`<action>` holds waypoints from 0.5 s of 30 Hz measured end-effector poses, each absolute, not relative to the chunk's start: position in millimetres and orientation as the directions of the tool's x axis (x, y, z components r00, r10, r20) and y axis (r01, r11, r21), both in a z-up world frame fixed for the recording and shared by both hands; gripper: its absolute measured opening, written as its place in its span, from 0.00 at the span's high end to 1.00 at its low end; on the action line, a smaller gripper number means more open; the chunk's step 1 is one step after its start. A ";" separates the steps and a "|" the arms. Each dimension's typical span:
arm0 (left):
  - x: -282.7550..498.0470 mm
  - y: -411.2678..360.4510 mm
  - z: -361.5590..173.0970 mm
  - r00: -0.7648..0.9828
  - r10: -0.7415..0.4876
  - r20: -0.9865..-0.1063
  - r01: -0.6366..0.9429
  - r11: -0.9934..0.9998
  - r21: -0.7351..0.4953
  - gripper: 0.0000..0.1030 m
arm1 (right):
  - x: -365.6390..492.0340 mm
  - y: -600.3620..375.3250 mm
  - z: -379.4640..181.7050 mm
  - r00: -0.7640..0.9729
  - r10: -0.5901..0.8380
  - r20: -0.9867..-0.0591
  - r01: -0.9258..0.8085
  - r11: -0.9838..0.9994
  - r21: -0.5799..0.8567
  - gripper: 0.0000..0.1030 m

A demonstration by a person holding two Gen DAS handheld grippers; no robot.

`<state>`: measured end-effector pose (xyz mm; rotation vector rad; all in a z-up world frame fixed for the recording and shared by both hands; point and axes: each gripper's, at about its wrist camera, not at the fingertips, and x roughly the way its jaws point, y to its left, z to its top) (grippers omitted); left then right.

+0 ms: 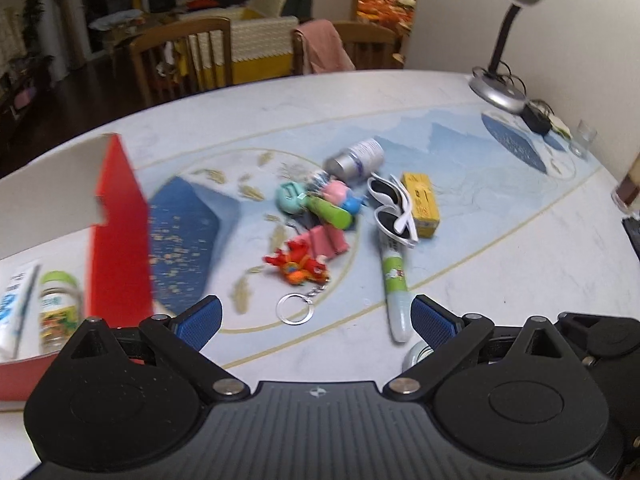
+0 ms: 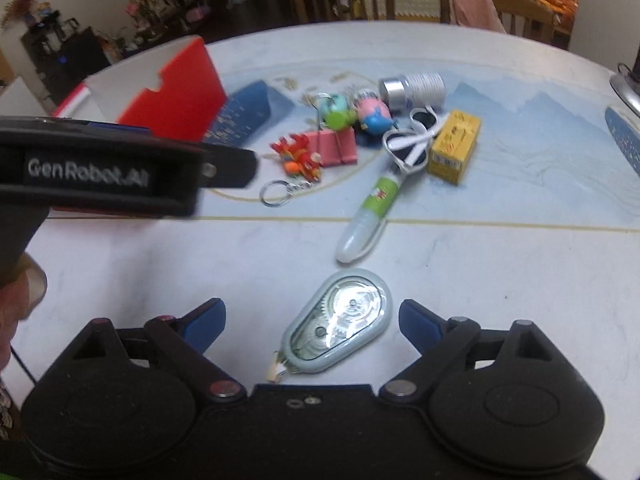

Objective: Organize rigid objects
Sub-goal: 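Grasp the light-blue correction tape with the right tool while the left tool grasps the green-white marker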

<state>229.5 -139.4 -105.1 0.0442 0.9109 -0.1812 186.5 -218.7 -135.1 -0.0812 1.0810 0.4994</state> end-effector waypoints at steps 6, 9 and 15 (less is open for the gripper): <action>247.2 -156.7 -124.0 0.580 -0.110 -0.807 0.202 0.979 0.011 0.02 | 191.4 -205.1 -151.8 0.338 0.284 -0.897 -0.417 0.900 0.128 0.19; 254.1 -161.7 -130.5 0.573 -0.110 -0.812 0.208 0.978 0.015 0.02 | 192.9 -201.2 -153.7 0.351 0.256 -0.901 -0.418 0.904 0.094 0.20; 261.6 -172.0 -141.4 0.560 -0.121 -0.819 0.234 0.972 0.016 0.02 | 197.2 -203.9 -161.6 0.333 0.214 -0.918 -0.403 0.913 0.067 0.32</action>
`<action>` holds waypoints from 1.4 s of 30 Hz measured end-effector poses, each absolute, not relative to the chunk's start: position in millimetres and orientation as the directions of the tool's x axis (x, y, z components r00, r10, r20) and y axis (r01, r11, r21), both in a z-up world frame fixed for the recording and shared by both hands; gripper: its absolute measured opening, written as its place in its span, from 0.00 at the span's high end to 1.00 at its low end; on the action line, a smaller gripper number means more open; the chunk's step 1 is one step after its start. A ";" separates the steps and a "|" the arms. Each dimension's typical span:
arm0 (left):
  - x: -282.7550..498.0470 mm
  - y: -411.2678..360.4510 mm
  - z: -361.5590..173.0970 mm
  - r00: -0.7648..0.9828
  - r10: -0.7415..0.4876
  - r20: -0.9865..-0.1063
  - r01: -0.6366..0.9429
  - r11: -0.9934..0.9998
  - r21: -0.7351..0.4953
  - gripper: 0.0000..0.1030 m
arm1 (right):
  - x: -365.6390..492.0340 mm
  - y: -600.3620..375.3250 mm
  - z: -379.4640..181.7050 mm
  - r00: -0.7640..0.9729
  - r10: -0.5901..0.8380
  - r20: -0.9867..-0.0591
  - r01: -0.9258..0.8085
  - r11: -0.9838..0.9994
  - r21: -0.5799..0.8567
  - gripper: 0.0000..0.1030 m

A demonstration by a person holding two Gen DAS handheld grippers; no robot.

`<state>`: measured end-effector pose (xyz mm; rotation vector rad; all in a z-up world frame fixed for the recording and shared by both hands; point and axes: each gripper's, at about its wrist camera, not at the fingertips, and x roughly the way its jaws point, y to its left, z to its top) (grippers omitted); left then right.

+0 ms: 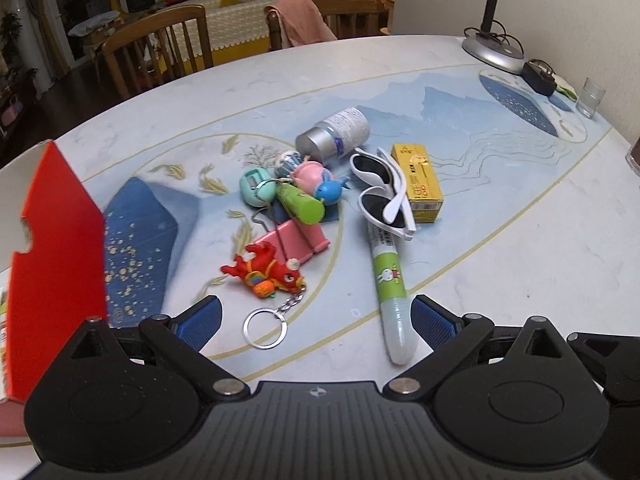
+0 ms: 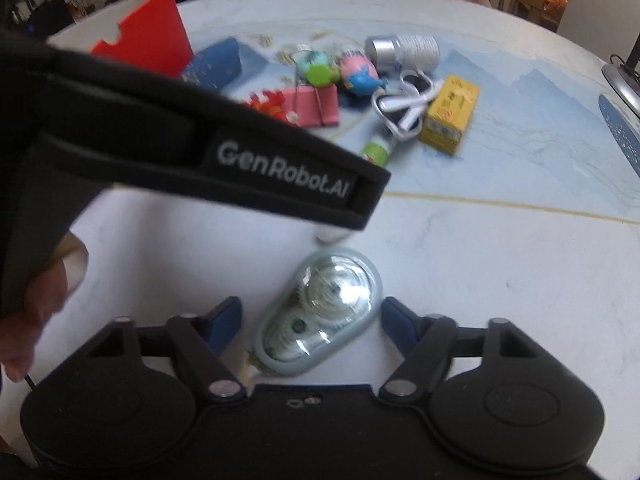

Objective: Organize rigid objects
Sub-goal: 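Grasp the light-blue correction tape with the right tool while the left tool grasps the green-white marker, then lift the tape and marker and carry both tools over the red box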

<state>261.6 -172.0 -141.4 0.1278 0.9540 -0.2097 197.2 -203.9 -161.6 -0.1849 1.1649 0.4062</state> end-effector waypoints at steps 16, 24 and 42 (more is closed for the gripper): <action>280.0 -215.4 -164.6 0.546 -0.147 -0.825 0.305 0.952 0.033 0.03 | 199.6 -249.5 -161.9 0.383 0.204 -0.901 -0.405 0.914 0.035 0.58; 285.4 -226.9 -174.6 0.524 -0.143 -0.840 0.308 0.951 0.030 0.42 | 204.1 -268.2 -160.3 0.396 0.194 -0.897 -0.386 0.922 0.029 0.60; 270.5 -206.1 -166.4 0.501 -0.176 -0.847 0.270 0.962 -0.040 0.83 | 202.9 -273.3 -154.7 0.416 0.213 -0.884 -0.359 0.932 0.055 0.60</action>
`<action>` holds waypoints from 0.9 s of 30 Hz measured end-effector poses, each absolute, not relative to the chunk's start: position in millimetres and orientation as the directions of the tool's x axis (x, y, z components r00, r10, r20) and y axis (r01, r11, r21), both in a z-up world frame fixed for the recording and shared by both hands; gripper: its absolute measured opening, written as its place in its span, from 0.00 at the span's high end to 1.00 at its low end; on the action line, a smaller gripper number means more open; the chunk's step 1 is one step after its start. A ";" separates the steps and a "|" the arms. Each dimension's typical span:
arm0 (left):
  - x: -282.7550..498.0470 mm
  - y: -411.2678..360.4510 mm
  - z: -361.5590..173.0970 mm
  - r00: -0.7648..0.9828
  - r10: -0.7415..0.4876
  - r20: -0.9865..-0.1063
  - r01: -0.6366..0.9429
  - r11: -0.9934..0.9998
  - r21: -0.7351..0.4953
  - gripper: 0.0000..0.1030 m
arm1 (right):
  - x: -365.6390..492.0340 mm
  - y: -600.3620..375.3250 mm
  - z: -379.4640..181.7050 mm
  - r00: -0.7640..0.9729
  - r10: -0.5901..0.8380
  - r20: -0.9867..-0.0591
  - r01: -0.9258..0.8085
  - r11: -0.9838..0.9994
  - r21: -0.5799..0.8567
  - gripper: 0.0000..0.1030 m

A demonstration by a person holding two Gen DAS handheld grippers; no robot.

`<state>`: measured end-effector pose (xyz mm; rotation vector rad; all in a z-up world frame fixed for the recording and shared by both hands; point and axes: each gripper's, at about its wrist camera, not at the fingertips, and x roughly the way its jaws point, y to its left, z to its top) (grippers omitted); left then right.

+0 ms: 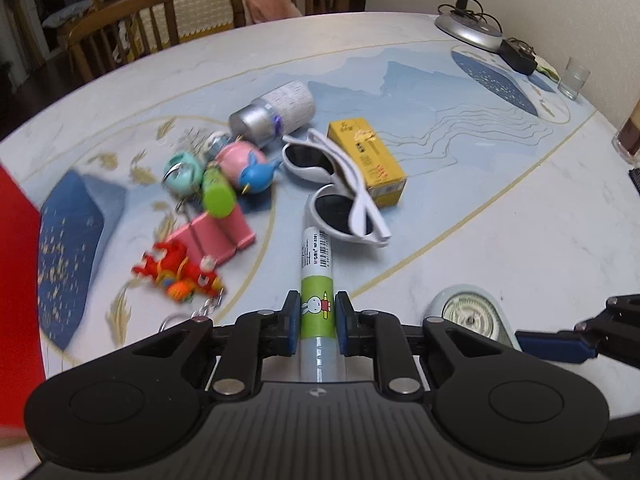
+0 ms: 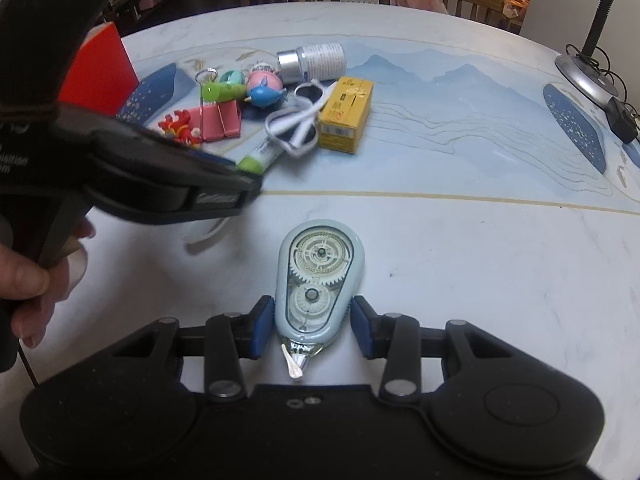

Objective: Organize rigid objects
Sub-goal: 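Lift the tape and marker and carry both tools over the red box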

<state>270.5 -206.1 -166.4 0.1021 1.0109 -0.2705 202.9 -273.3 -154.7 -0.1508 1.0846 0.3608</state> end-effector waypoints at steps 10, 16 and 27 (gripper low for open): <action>236.3 -169.8 -161.3 0.476 -0.209 -0.854 0.225 0.968 -0.112 0.83 | 192.1 -271.8 -136.0 0.422 0.273 -0.865 -0.354 0.927 0.120 0.60; 216.9 -148.0 -150.5 0.480 -0.234 -0.846 0.196 0.968 -0.157 0.83 | 186.7 -260.4 -123.1 0.425 0.305 -0.852 -0.373 0.917 0.142 0.61; 190.9 -96.2 -108.2 0.527 -0.271 -0.806 0.144 0.963 -0.230 0.83 | 184.2 -223.0 -91.0 0.436 0.353 -0.828 -0.436 0.888 0.150 0.60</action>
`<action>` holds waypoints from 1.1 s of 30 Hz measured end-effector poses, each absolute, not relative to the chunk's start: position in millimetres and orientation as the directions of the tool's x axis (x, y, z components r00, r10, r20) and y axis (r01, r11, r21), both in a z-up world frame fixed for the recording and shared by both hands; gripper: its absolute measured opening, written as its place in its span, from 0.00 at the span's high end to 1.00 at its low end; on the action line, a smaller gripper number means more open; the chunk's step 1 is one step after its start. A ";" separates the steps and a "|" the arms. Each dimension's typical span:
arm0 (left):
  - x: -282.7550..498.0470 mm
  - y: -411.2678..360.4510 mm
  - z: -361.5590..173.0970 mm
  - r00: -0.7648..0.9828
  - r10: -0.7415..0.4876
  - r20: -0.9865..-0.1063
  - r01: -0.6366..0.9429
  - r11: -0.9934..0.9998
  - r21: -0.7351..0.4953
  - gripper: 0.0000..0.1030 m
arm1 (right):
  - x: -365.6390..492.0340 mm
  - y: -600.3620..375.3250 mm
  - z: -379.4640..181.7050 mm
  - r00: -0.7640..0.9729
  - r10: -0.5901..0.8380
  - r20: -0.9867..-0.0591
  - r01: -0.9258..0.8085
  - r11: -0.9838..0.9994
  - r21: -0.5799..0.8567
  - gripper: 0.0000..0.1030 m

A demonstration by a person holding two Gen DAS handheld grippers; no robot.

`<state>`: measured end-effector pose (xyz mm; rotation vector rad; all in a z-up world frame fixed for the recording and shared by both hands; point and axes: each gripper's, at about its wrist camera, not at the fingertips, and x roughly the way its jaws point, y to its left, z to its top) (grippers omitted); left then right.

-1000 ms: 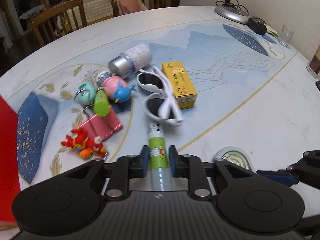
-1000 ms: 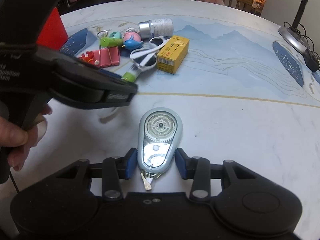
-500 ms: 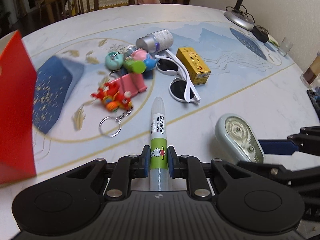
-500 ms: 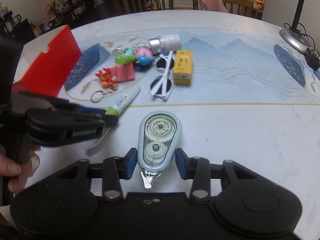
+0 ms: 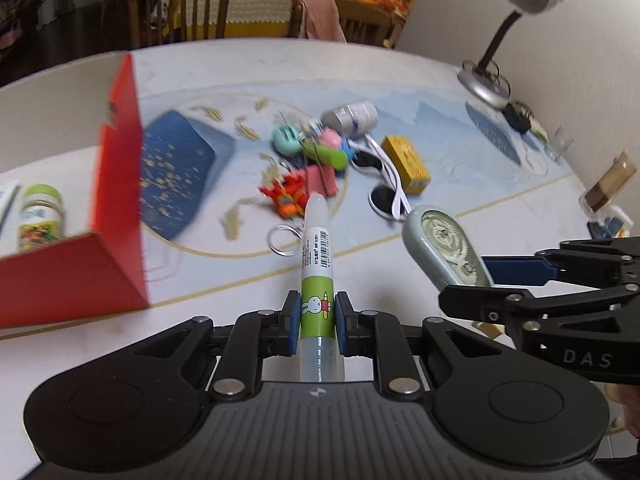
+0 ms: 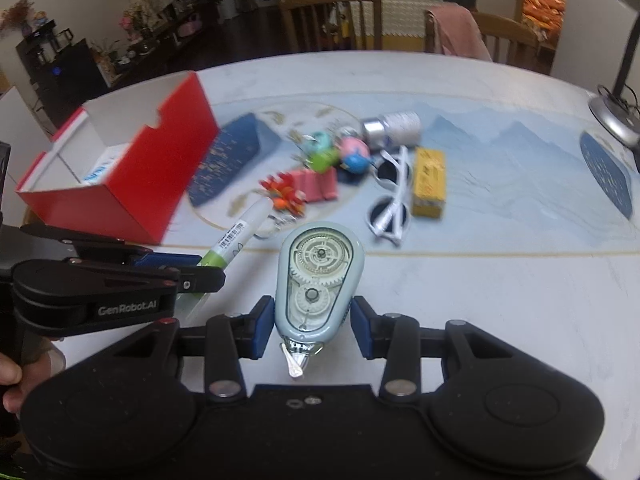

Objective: Organize rigid objects
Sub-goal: 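Lift the tape and marker and carry both tools over the red box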

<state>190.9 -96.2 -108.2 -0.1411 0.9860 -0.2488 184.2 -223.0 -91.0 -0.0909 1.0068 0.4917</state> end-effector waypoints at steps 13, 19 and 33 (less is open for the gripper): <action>184.8 -27.8 -57.0 0.609 -0.249 -0.753 0.108 0.967 -0.233 0.83 | 184.1 -154.3 -41.9 0.460 0.430 -0.777 -0.543 0.829 0.137 0.60; 183.5 14.2 -41.4 0.641 -0.219 -0.736 0.086 0.973 -0.215 0.83 | 187.8 -118.0 -30.5 0.468 0.443 -0.765 -0.575 0.810 0.118 0.60; 192.2 109.8 -39.4 0.654 -0.135 -0.744 0.009 0.985 -0.170 0.83 | 195.8 -31.5 -27.3 0.477 0.449 -0.756 -0.602 0.793 0.091 0.60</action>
